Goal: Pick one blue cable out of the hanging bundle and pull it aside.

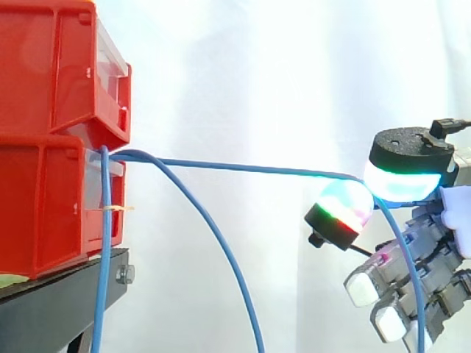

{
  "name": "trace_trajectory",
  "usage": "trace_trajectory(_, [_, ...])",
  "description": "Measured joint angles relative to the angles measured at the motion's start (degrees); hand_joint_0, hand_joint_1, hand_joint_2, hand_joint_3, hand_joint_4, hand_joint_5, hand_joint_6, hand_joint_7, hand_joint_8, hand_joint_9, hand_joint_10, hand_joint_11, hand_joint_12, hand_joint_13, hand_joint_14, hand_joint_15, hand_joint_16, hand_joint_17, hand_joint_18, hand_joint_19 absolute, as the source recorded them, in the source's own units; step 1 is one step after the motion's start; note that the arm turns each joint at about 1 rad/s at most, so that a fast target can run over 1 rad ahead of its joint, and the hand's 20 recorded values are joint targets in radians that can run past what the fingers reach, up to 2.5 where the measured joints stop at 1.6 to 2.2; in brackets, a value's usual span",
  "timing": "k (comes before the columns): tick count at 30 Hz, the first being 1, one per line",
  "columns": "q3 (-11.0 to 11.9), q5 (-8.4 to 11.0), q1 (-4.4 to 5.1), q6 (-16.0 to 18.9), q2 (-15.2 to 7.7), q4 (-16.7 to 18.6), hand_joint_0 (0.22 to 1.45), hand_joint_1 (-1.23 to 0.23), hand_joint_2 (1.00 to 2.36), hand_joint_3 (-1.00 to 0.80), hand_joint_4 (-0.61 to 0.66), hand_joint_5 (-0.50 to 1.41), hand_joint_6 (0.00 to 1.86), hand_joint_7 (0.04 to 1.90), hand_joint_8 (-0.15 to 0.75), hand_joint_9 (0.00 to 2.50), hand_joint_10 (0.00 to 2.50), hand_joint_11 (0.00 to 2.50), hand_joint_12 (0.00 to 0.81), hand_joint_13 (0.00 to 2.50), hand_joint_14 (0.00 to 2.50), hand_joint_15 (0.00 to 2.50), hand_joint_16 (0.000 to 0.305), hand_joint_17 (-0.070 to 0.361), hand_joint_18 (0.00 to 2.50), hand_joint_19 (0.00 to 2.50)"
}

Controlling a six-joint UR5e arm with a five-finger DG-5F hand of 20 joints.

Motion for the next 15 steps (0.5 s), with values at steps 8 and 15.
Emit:
trace_trajectory(8, [0.0,0.00,0.01,0.0,0.0,0.0,0.50,-0.84,1.56,0.07,-0.25,-0.02,0.85,1.30,0.266,0.91,0.00,0.17,0.410,0.84,0.01,0.46,0.067,0.150,0.78,0.34])
trace_trajectory(15, [0.0,0.00,-0.01,0.0,0.0,0.0,0.50,-0.83,1.60,0.06,-0.25,-0.02,0.85,1.30,0.270,0.92,0.00,0.18,0.410,0.84,0.01,0.47,0.067,0.151,0.79,0.35])
